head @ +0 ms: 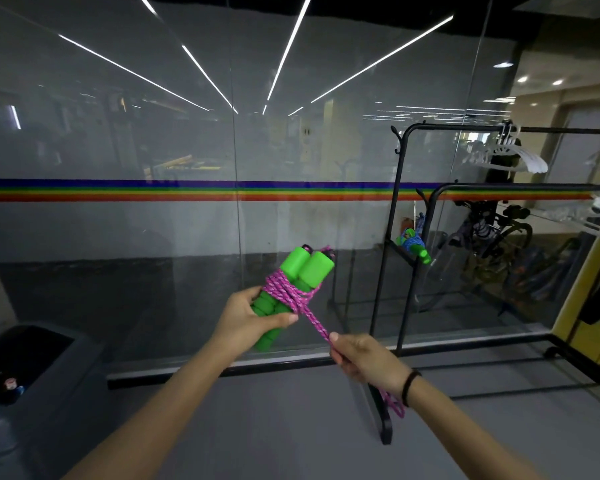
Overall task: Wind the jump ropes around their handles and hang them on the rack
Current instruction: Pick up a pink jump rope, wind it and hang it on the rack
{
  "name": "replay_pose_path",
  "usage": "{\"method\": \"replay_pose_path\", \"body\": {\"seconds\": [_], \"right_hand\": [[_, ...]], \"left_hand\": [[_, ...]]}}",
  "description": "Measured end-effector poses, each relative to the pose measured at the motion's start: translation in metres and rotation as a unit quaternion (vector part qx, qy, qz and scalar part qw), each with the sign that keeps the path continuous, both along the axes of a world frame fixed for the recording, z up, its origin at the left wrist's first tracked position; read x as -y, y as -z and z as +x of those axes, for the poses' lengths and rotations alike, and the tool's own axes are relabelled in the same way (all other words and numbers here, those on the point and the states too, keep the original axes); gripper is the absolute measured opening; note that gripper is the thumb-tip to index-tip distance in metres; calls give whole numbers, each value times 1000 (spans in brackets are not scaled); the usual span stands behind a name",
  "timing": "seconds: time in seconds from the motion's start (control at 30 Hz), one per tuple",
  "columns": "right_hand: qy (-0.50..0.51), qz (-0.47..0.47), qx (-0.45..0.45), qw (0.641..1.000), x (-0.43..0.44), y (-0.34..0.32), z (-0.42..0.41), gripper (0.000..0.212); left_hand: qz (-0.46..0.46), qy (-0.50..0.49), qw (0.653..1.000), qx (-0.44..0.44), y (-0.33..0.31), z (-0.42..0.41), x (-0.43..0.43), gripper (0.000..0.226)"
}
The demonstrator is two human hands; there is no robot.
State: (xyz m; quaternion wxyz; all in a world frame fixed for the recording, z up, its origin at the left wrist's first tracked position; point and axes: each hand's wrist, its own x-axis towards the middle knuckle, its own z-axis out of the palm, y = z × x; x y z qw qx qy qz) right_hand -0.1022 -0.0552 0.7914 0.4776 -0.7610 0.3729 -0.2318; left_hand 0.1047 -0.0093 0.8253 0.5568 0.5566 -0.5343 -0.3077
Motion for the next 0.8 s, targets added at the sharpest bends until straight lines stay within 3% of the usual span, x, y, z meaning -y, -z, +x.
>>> {"method": "replay_pose_path", "body": {"seconds": [0.1,0.2,0.3,0.43,0.53,0.67,0.73,0.8], "right_hand": [[-22,-139,-136,981,-17,-21,4,37],[-70,-271,-262,924,-33,-43,5,27],[-100,-362,-336,864,-42,-63,7,31],[-121,-442,-355,815,-37,-94,6,28],[-135,-428,-290,845,-17,-103,3,24],[-152,-243,-155,945,12,-88,3,7],[-142,-149,-84,975,23,-75,-1,11],[-125,-96,-13,987,18,-67,-7,23]], "left_hand": [[30,-85,992,85,6,6,7,29],[61,-137,944,295,3,5,3,48],[78,-111,856,499,1,-8,-4,64],[106,4,806,583,6,-22,-7,59],[100,91,782,609,4,-29,-11,49],[48,182,786,589,-1,-33,-15,39],[29,219,829,514,1,-29,-16,38],[15,270,891,364,4,-27,-17,35]]}}
